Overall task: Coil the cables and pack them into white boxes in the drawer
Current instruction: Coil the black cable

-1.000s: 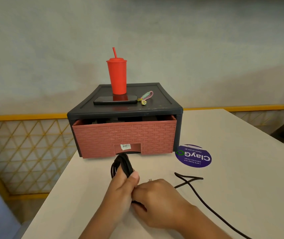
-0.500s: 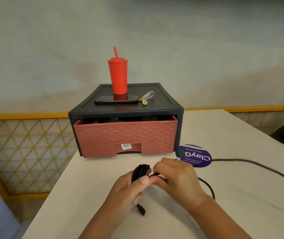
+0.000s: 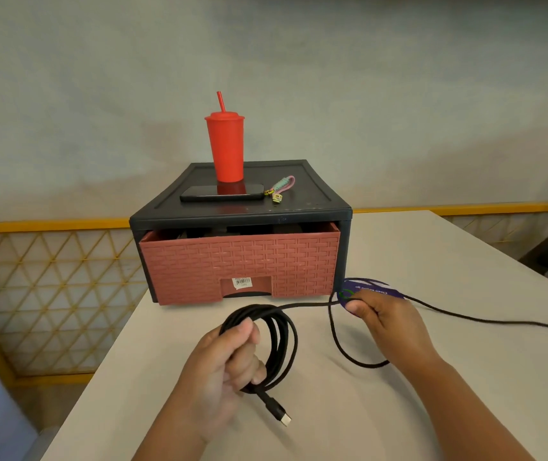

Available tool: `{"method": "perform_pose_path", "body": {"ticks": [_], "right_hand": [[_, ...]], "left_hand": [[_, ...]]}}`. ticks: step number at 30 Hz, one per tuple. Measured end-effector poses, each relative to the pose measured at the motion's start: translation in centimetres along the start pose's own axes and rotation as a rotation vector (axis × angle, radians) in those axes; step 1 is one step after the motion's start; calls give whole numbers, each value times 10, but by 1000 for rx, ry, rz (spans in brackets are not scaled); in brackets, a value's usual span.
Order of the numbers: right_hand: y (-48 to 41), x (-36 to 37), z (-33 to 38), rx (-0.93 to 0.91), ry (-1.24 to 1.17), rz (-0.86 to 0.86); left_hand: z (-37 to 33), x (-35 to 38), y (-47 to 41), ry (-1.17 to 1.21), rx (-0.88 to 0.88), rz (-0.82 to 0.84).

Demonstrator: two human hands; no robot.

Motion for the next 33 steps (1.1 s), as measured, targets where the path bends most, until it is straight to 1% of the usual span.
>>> {"method": "perform_pose_path", "body": {"ticks": [3, 6, 8, 9, 10, 11, 12, 13, 14, 15, 16, 17, 18, 20, 22, 24, 26, 30, 33], "right_hand": [[0, -6, -17, 78, 40, -21], [0, -5, -19, 163, 88, 5], [-3, 1, -14, 185, 292, 89], [-4, 4, -7, 154, 415, 118], [-4, 7, 6, 82, 490, 112], [-1, 10, 27, -10, 464, 81], [3, 14, 49, -100, 335, 60], [9, 21, 69, -173, 151, 74], [16, 32, 85, -217, -42, 129], [23, 45, 96, -224, -232, 206], [28, 55, 101, -189, -413, 266], [31, 61, 102, -122, -572, 294], [31, 62, 101, -47, -673, 288], [29, 61, 93, 89, -719, 231], [29, 57, 89, 156, -675, 153], [29, 52, 89, 154, -602, 88], [28, 51, 90, 136, -573, 65], [25, 49, 87, 134, -573, 47], [25, 52, 86, 103, -546, 70]], "left_hand": [[1, -5, 0, 95, -20, -14], [5, -6, -1, 137, -34, -21], [6, -8, -2, 134, -47, -30], [6, -9, -2, 126, -50, -34], [6, -9, -2, 115, -54, -35], [7, -8, -2, 104, -59, -32], [8, -5, -1, 95, -68, -22], [10, -2, 0, 89, -79, -8], [12, 2, 0, 87, -92, 9], [15, 5, 1, 90, -105, 25], [17, 8, 2, 95, -117, 42], [19, 10, 3, 103, -129, 60], [21, 13, 3, 110, -140, 78], [25, 17, 5, 132, -162, 105], [29, 21, 5, 156, -187, 110], [31, 25, 6, 170, -195, 115], [31, 27, 5, 165, -184, 118], [31, 27, 5, 91, -175, 135], [31, 26, 7, 97, -212, 173]]}}
Point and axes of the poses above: each hand's wrist, its own y-axis away from the middle knuckle, its own x-axis out of the palm, z = x × y, the point moved 9 cm from there along -y, towards the middle knuckle, and after that the axes turned 5 degrees about -y, right-handed, at the moved point
